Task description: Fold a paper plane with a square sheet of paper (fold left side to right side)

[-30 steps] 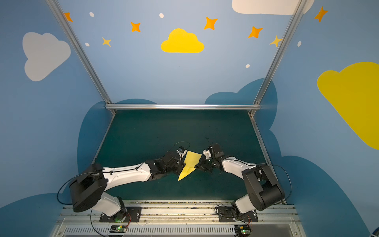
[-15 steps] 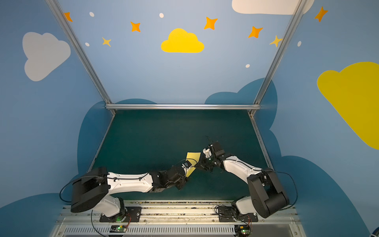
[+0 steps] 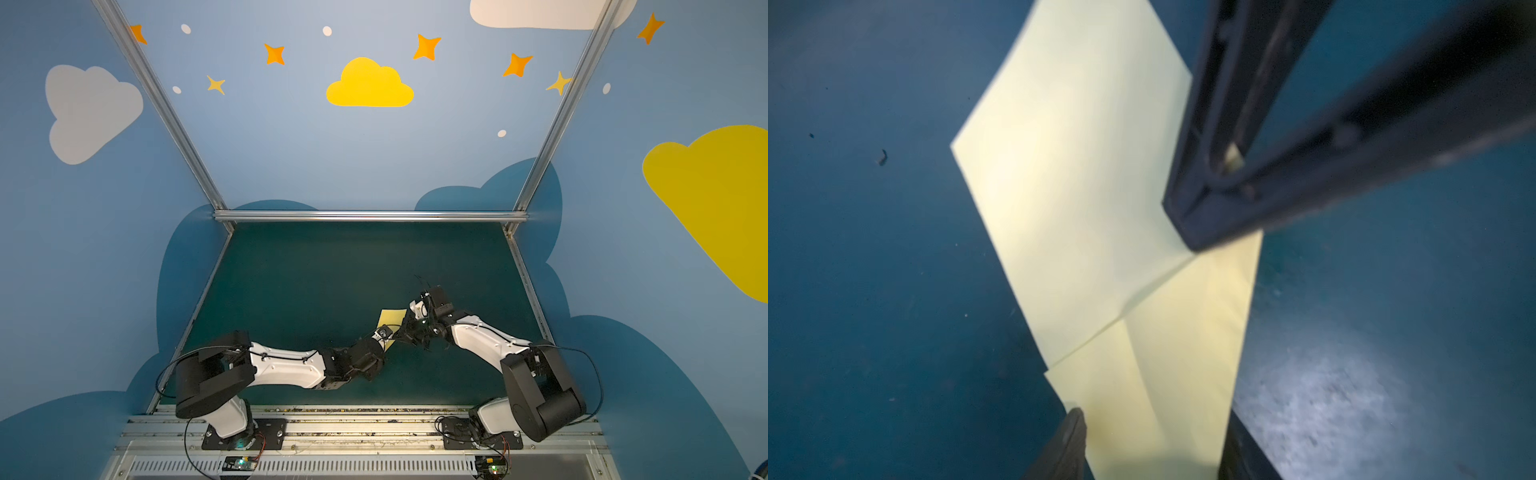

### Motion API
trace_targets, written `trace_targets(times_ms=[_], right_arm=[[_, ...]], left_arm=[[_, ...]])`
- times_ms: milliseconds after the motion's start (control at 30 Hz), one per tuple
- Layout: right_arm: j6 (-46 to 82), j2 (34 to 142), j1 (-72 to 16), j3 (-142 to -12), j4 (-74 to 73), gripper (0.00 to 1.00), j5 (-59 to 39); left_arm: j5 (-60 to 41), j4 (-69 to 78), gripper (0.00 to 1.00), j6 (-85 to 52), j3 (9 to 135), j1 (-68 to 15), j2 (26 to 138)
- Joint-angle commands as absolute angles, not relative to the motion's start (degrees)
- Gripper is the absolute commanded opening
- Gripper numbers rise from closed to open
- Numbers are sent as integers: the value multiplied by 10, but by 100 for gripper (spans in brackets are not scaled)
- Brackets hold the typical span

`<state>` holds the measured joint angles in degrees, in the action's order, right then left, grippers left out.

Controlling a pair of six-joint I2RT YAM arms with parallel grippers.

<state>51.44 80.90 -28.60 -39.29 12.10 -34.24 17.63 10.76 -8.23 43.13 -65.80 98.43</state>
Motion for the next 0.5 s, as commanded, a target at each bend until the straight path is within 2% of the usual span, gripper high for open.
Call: trace_targets(times_ms=[0,133,233,467], right_arm=[[516,813,-289,-402,116,0,-348],[513,818,-289,-403,115,0,-350],[510,822,-289,-406,115,0,-349],[509,840,-287,-409,104,0,-352]], left_arm=[[195,126,44,-72,441,-659,990],[180,138,29,-72,430,-656,982],[169,143,25,-72,422,-651,974],[116,143,3,-75,415,-634,965]])
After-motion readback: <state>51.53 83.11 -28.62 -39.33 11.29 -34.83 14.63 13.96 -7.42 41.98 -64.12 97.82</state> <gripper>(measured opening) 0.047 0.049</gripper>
